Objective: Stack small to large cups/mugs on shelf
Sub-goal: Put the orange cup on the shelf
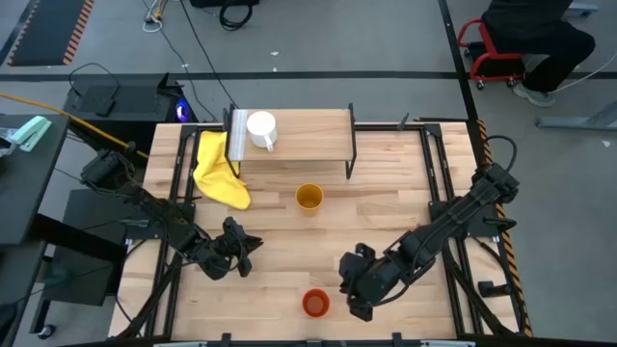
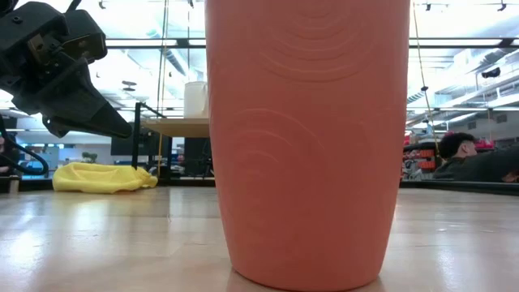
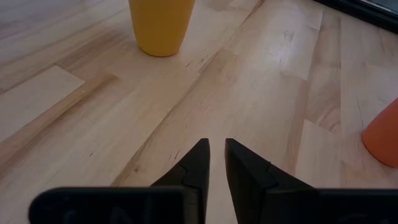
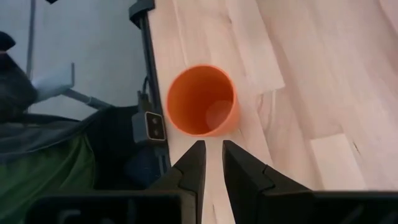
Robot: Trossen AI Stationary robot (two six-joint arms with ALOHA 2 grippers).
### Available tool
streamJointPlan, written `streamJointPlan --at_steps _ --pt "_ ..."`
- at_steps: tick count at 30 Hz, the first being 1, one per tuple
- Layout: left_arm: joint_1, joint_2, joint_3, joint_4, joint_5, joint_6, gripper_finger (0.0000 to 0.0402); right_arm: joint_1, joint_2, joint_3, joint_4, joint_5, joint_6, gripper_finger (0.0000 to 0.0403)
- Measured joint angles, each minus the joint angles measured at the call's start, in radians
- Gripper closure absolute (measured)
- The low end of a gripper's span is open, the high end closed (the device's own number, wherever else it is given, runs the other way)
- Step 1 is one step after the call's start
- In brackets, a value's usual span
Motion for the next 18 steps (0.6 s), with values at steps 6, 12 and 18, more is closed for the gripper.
streamJointPlan --at_steps 6,12,18 --pt "0.000 0.000 0.000 0.000 0.000 0.009 0.0340 -0.034 0.001 0.016 0.002 -0.013 -0.018 0.0341" --pt "0.000 0.000 0.000 0.005 0.000 0.049 0.0346 -0.049 0.023 0.016 0.034 -0.023 -0.018 0.0322" --pt "0.000 0.000 0.000 0.008 0.000 0.060 0.0339 -0.071 0.057 0.016 0.057 -0.069 -0.018 0.0291"
